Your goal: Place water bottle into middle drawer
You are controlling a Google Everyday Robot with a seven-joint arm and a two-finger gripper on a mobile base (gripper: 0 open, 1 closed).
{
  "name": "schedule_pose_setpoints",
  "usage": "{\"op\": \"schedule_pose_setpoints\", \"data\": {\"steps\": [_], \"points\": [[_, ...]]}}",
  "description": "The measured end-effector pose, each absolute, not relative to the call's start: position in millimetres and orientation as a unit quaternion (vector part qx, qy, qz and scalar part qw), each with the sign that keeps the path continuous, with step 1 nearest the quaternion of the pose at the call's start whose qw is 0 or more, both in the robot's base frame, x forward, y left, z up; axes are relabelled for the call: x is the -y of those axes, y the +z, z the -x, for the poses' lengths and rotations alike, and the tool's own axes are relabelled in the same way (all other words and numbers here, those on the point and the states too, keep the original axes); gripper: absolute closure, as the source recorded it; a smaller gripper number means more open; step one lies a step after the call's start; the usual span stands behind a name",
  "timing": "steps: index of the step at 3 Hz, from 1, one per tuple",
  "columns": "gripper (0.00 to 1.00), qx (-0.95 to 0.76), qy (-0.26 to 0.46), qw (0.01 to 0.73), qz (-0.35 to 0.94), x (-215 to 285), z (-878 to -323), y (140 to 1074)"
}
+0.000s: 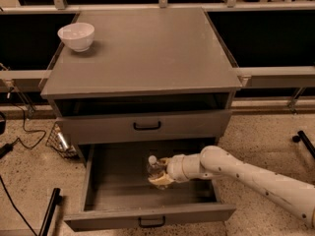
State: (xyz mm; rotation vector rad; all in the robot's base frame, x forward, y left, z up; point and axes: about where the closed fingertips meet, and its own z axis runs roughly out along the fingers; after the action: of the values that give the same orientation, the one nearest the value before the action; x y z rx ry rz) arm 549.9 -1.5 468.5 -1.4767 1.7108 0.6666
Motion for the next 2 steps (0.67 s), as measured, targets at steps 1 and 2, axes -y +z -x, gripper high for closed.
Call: {"op": "schedule_pose_setpoints", "data": {"steps": [1, 2], "points": [[1.0, -0.667, 0.284, 0.399, 0.562, 3.1, -549.5, 469.0], [1.0, -0.667, 0.284, 0.399, 0.562, 3.1, -549.5, 469.0]]}}
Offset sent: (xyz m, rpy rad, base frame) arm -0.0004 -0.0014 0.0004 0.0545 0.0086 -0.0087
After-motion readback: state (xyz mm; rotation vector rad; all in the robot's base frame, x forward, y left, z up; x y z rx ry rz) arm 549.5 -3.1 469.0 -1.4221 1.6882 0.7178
